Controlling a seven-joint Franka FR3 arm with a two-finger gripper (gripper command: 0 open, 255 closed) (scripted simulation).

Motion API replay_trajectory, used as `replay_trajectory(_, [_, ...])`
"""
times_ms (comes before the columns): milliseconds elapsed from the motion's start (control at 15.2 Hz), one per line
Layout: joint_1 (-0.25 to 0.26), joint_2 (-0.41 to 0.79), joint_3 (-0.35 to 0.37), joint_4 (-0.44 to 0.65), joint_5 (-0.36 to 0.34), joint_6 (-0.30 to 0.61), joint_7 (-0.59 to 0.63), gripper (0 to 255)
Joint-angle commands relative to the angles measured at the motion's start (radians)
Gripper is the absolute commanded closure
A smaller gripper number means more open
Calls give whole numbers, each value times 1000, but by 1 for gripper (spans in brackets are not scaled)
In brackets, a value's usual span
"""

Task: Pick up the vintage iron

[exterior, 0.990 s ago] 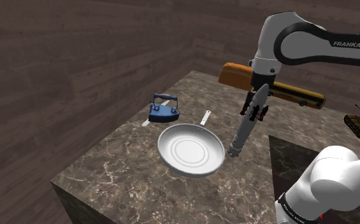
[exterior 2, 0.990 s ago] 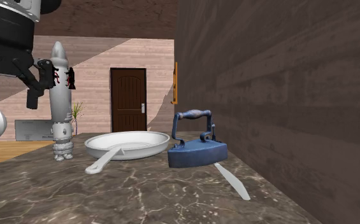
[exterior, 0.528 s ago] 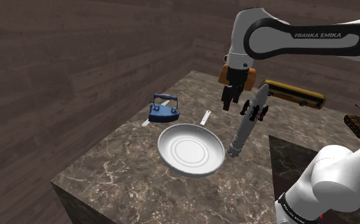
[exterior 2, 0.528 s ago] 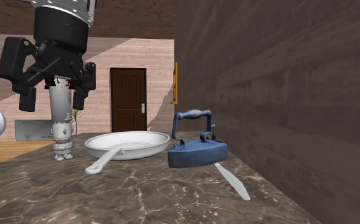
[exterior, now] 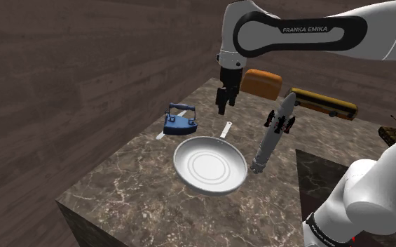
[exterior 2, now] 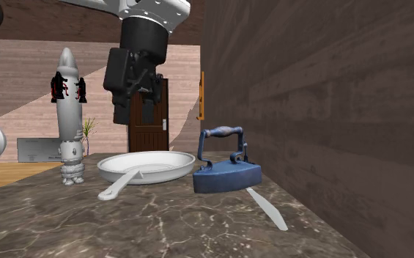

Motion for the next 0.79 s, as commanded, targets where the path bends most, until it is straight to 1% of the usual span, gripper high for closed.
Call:
replay_trajectory(0, [10, 73, 12, 75, -8, 1, -8, 0])
replay_trajectory(396, [54, 295, 53, 353, -42, -47, -15, 0])
replay_trajectory(594, [84, 418, 71, 522, -67, -91, -19, 0])
replay_trajectory(726, [109, 508, 81, 653, -87, -131, -24, 0])
